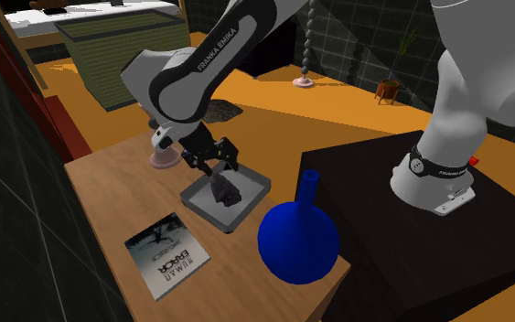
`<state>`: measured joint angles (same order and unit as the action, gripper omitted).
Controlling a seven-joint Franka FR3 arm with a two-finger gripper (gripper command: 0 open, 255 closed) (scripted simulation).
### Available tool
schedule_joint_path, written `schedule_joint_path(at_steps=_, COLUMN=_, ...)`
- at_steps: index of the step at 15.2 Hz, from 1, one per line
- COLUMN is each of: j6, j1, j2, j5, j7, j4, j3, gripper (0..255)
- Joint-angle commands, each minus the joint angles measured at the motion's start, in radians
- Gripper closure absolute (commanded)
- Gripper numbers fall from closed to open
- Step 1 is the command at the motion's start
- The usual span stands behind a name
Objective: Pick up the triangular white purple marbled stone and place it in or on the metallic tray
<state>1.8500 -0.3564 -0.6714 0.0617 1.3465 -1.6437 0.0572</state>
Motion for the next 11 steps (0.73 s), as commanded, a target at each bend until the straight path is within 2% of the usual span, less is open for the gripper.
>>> schedule_joint_path(at_steps=1, j6=-0.050, j1=0.001, j2=0.006, j5=-0.001, j7=0.001, j4=0.044, j3=0.001, gripper=0)
schedule_joint_path(at_steps=3, j6=-0.110, j1=0.003, j2=0.005, j5=-0.003, j7=0.003, j4=0.105, j3=0.002, gripper=0)
schedule_joint_path(at_steps=11, j6=-0.110, j1=0.003, j2=0.005, j5=-0.003, j7=0.003, j4=0.105, j3=0.002, gripper=0)
